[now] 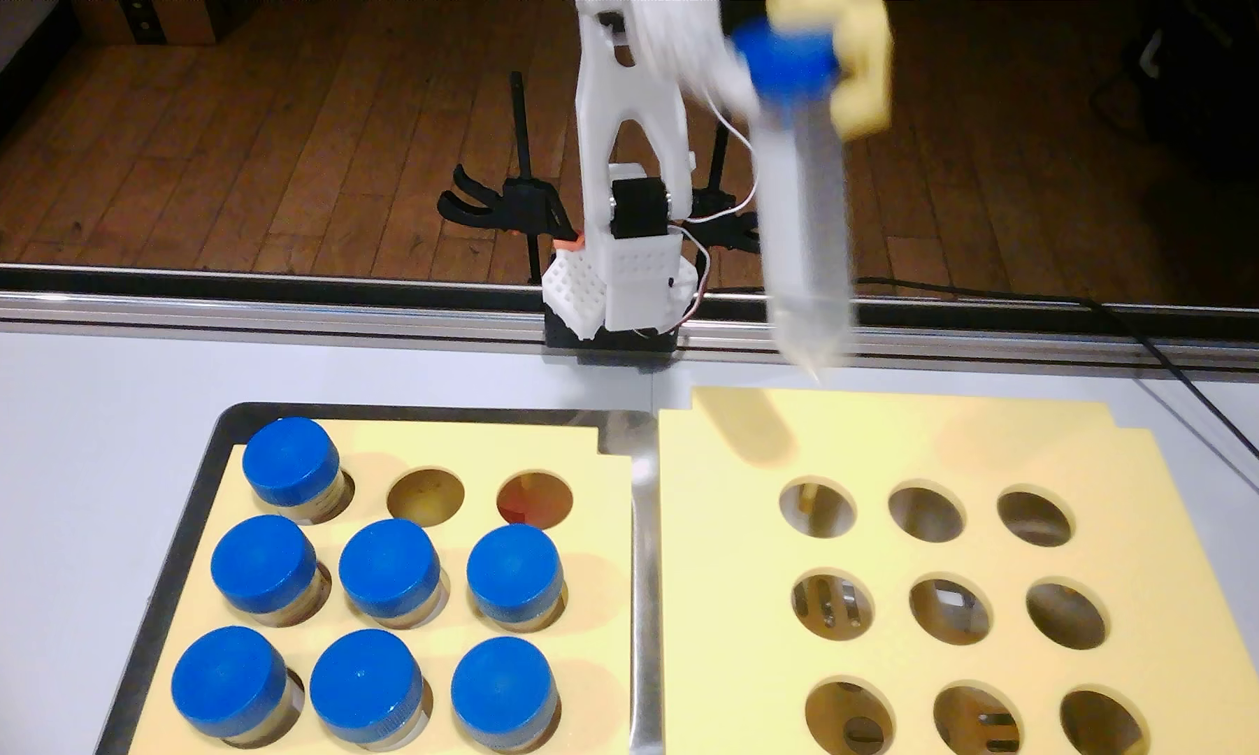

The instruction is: Move the test tubes

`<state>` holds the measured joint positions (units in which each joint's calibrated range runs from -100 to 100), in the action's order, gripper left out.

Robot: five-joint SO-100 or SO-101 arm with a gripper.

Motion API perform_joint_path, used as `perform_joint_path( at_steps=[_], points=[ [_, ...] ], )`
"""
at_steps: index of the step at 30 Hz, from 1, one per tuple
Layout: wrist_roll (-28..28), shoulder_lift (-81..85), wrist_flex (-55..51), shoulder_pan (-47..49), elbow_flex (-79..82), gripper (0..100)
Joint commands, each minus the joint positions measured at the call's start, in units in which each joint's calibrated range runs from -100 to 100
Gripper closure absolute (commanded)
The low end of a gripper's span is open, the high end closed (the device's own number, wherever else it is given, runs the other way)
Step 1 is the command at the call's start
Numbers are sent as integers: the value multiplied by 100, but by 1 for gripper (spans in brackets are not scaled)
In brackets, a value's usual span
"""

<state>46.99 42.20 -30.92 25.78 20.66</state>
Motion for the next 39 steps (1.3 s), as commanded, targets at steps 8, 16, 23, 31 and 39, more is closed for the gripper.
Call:
perform_joint_path(
  at_steps=[8,16,23,31,39],
  points=[
    [-264,-603,1563,553,635,93],
    [-290,-1133,1756,775,799,93],
    [-290,-1098,1756,805,1116,93],
    [-284,-1472,1573,1264,1761,93],
    [-326,-2149,917,1516,1688,92]
  ],
)
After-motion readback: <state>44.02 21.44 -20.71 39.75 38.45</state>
